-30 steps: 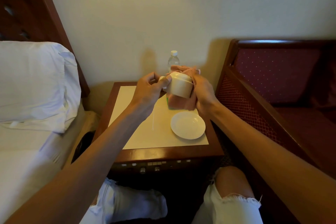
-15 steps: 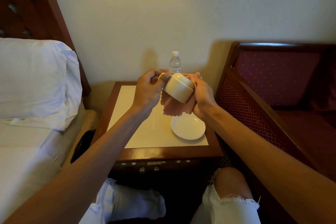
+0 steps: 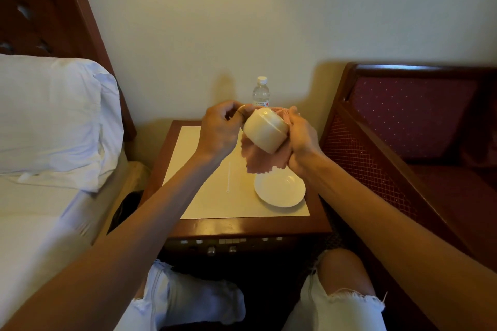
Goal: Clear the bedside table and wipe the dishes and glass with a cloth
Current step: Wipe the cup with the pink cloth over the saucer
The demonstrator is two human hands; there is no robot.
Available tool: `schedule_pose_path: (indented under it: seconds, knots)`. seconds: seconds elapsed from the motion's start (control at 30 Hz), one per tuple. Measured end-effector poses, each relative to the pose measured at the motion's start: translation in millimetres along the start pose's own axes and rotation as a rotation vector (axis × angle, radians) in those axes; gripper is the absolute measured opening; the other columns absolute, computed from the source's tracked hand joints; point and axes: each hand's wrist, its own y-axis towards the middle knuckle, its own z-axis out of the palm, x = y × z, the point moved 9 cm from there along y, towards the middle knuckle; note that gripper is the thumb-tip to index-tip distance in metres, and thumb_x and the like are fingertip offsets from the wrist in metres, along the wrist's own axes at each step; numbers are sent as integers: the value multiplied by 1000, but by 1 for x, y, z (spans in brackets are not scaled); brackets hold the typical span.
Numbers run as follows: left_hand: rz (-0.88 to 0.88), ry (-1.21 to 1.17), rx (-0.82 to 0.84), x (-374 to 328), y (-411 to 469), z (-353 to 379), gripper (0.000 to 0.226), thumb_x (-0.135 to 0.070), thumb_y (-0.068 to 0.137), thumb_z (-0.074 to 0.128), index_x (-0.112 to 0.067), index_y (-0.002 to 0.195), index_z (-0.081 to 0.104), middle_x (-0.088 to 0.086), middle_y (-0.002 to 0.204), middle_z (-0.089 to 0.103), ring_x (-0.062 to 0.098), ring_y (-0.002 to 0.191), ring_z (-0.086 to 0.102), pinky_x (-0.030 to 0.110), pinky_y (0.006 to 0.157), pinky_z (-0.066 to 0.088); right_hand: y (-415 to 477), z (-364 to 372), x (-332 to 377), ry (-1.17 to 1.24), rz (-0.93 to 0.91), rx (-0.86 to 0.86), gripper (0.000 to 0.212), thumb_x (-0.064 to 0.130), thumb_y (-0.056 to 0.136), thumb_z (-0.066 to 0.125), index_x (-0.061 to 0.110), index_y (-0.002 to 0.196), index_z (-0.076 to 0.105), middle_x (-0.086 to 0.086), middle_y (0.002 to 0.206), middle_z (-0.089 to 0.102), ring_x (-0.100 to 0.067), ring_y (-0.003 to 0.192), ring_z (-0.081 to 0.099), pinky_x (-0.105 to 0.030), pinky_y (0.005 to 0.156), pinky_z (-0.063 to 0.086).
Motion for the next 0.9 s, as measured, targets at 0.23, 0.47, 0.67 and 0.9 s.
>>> schedule_pose_path:
  seconds: [0.23,0.47,0.67,0.9]
  knots:
    - [157,333,64,-13,-2,10,25,-28,96,63,-13,76,64,-4,62,55,12,59,43,23,52,32,1,13,13,-360,-133,-14,50,46,100,31,23,96,75,-10,98,71,-27,90,68,-39,76,58]
    - [-72,315,-42,25,9,-1,37,-39,93,62,-19,63,56,-3,58,54,25,61,49,36,58,37,-38,34,34,-609,-426,6,47,44,104,26,28,114,68,3,95,64,-13,86,58,-22,74,47]
    - [33,470,36,22,-13,11,27,-38,96,59,-19,79,68,-5,70,62,21,70,56,33,55,32,-26,25,14,-664,-415,61,47,40,106,27,24,100,71,-1,99,69,-14,88,62,-21,66,43]
    - [-6,553,-155,23,-14,-8,29,-39,101,52,-17,89,66,-3,81,64,25,78,58,35,63,39,-36,17,3,-511,-461,117,44,46,105,29,32,126,65,3,105,68,-11,89,64,-28,69,53]
